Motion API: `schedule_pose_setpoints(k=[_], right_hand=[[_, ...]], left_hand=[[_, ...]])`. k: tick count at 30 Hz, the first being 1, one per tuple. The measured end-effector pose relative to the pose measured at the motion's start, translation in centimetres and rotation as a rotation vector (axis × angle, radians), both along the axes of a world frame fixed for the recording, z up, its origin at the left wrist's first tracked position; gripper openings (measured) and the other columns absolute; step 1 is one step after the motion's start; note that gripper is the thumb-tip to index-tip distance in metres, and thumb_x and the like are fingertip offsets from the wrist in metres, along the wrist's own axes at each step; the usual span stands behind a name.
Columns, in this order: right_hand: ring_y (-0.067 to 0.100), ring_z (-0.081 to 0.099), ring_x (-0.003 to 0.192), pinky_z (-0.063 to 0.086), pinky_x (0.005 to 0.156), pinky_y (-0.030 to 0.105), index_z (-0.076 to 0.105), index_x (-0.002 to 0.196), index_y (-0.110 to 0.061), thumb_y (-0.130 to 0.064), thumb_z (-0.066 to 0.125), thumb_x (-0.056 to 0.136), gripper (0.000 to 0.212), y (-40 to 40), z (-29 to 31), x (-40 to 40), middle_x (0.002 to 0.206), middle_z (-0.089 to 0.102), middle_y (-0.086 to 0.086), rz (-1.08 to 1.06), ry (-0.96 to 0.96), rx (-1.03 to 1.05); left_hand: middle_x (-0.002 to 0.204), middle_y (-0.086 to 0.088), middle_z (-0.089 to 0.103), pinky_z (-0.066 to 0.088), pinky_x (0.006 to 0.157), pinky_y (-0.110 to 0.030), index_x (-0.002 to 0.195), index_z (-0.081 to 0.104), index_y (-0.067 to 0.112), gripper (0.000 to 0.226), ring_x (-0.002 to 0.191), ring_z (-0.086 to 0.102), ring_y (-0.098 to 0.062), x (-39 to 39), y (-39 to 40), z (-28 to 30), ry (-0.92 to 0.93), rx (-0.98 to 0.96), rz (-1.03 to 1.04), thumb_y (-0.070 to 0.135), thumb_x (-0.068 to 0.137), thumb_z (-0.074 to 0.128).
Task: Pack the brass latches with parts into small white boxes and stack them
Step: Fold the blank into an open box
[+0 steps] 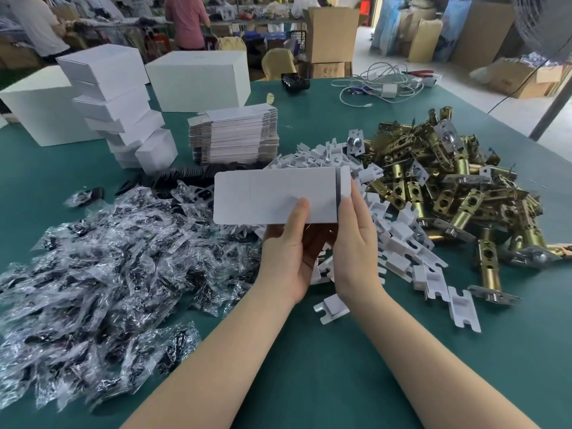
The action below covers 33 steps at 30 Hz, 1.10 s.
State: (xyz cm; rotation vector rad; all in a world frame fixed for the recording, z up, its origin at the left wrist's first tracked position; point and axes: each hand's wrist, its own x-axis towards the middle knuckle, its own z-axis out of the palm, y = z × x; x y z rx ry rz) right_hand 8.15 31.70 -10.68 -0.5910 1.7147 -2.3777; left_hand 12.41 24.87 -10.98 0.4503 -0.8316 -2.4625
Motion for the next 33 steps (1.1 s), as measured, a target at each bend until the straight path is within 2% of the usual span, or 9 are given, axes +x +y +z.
schedule_pose_setpoints(k=[5, 8, 10, 12, 14, 18, 21, 28, 33], right_hand=[[0.006, 0.064, 0.111, 0.055, 0.092, 0.03, 0.056, 0.134, -0.027, -0.022, 0.042, 0.105, 0.032, 0.4, 0.3, -0.5, 0.118, 0.069, -0.011, -0.074, 0.061, 0.06], [0.008, 0.064, 0.11, 0.055, 0.094, 0.04, 0.052, 0.14, -0.023, -0.025, 0.046, 0.103, 0.037, 1.2, 0.6, -1.7, 0.121, 0.067, -0.008, -0.154, 0.072, 0.08], [0.015, 0.066, 0.107, 0.055, 0.092, 0.047, 0.054, 0.139, -0.021, -0.025, 0.048, 0.103, 0.036, 1.6, 0.5, -2.4, 0.117, 0.069, -0.003, -0.13, 0.057, 0.099], [0.019, 0.066, 0.106, 0.054, 0.091, 0.052, 0.057, 0.136, -0.019, -0.023, 0.049, 0.103, 0.035, 1.6, 0.4, -2.5, 0.116, 0.069, 0.002, -0.086, 0.046, 0.125], [0.017, 0.066, 0.107, 0.055, 0.092, 0.051, 0.055, 0.139, -0.018, -0.023, 0.05, 0.102, 0.037, 1.2, 0.3, -1.9, 0.119, 0.069, 0.0, -0.036, 0.063, 0.152], [0.035, 0.062, 0.098, 0.056, 0.081, 0.047, 0.055, 0.14, -0.018, -0.028, 0.053, 0.098, 0.044, 0.5, -0.4, -0.8, 0.106, 0.072, 0.002, 0.067, 0.179, 0.202], [0.01, 0.069, 0.1, 0.054, 0.08, 0.023, 0.063, 0.131, -0.025, -0.024, 0.051, 0.101, 0.033, 0.4, -0.3, -0.7, 0.109, 0.073, -0.009, 0.112, 0.149, 0.154], [0.01, 0.066, 0.111, 0.055, 0.094, 0.034, 0.063, 0.131, -0.022, -0.024, 0.053, 0.101, 0.032, 0.9, 0.0, -1.3, 0.116, 0.072, -0.008, 0.153, 0.065, 0.094], [0.001, 0.065, 0.109, 0.053, 0.085, 0.017, 0.067, 0.122, -0.032, -0.019, 0.052, 0.101, 0.028, 0.8, -0.1, -1.1, 0.112, 0.072, -0.018, 0.133, 0.084, 0.103]], left_hand=[[0.105, -0.006, 0.076, 0.059, 0.068, -0.026, 0.117, 0.066, 0.013, 0.064, 0.089, 0.075, -0.018, 0.5, -0.2, 1.0, -0.268, -0.349, -0.213, 0.053, 0.068, 0.074], [0.079, 0.008, 0.074, 0.055, 0.057, -0.018, 0.093, 0.07, 0.02, 0.045, 0.067, 0.072, -0.005, 1.4, -1.0, 2.3, -0.483, -0.943, -0.396, 0.062, 0.077, 0.07], [0.065, 0.013, 0.067, 0.045, 0.052, -0.009, 0.081, 0.067, 0.027, 0.031, 0.056, 0.062, 0.002, 1.9, -1.7, 3.1, -0.412, -1.344, -0.221, 0.058, 0.079, 0.07], [0.092, 0.014, 0.066, 0.044, 0.074, -0.011, 0.101, 0.066, 0.031, 0.035, 0.084, 0.06, 0.0, 2.1, -2.7, 3.7, -0.325, -1.719, 0.12, 0.05, 0.073, 0.073], [0.136, -0.002, 0.054, 0.04, 0.104, -0.035, 0.138, 0.053, 0.025, 0.077, 0.127, 0.049, -0.02, 1.8, -3.4, 3.7, -0.441, -2.072, 0.321, 0.048, 0.069, 0.08], [0.15, -0.007, 0.045, 0.018, 0.121, -0.044, 0.155, 0.03, 0.014, 0.105, 0.14, 0.039, -0.027, 1.6, -3.4, 2.8, -0.618, -2.028, 0.247, 0.044, 0.071, 0.085], [0.148, -0.004, 0.049, 0.023, 0.117, -0.043, 0.15, 0.039, 0.016, 0.1, 0.139, 0.041, -0.025, 1.7, -3.7, 2.2, -0.568, -1.874, 0.257, 0.039, 0.067, 0.089], [0.129, 0.0, 0.061, 0.05, 0.093, -0.049, 0.127, 0.053, 0.026, 0.064, 0.116, 0.059, -0.024, 1.8, -3.8, 2.2, -0.309, -1.899, 0.297, 0.039, 0.071, 0.082], [0.12, 0.003, 0.061, 0.054, 0.08, -0.041, 0.115, 0.065, 0.021, 0.051, 0.104, 0.059, -0.018, 1.9, -4.3, 2.3, -0.249, -1.946, 0.271, 0.047, 0.071, 0.064]])
